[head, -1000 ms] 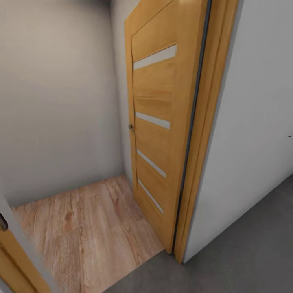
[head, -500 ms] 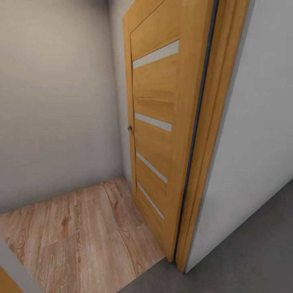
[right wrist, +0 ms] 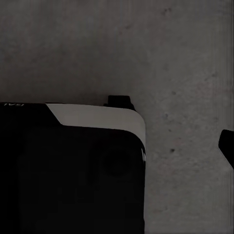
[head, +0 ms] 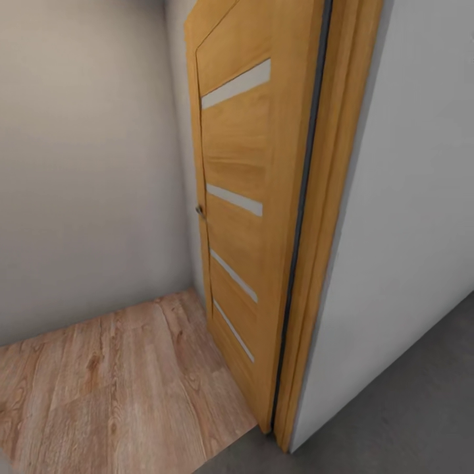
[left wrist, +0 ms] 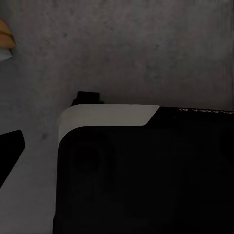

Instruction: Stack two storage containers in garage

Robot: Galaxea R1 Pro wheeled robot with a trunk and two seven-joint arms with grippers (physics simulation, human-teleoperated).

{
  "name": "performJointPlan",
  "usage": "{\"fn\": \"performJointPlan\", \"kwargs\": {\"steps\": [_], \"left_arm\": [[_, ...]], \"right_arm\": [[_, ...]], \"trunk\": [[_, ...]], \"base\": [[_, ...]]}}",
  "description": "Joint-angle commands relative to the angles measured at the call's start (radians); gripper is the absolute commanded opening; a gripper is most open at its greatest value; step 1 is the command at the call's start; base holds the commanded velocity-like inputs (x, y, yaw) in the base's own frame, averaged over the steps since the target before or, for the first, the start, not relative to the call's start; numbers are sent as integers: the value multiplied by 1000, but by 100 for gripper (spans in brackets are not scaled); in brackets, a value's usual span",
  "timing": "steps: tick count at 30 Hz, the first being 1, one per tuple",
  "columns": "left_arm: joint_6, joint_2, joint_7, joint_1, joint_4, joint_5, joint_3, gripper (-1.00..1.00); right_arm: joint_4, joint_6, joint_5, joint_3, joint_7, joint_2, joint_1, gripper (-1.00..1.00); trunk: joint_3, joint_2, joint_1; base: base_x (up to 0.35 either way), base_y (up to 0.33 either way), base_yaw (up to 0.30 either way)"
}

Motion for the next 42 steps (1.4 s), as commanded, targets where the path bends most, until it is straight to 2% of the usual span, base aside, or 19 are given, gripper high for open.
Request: {"fn": "performJointPlan", "kwargs": {"steps": [1, 6, 17, 42], "left_arm": [[-3, 0, -3, -1, 1, 10, -1, 100], [-3, 1, -3, -1, 1, 11, -1, 100], [-4, 2, -3, -1, 1, 12, -1, 100], [-5, 2, -3, -1, 1, 17, -1, 100]], "right_arm": [[3, -5, -9, 8, 0, 1, -1, 100], [3, -6, -9, 8, -2, 0, -1, 100], [3, -9, -9, 8, -2, -1, -1, 100], [3, -11, -7, 8, -2, 0, -1, 100]], "trunk": [[-1, -1, 0], [-1, -1, 0], [-1, -1, 0], [-1, -1, 0]], "base": [[161, -236, 0], [163, -234, 97], [158, -164, 255], [11, -8, 268]]}}
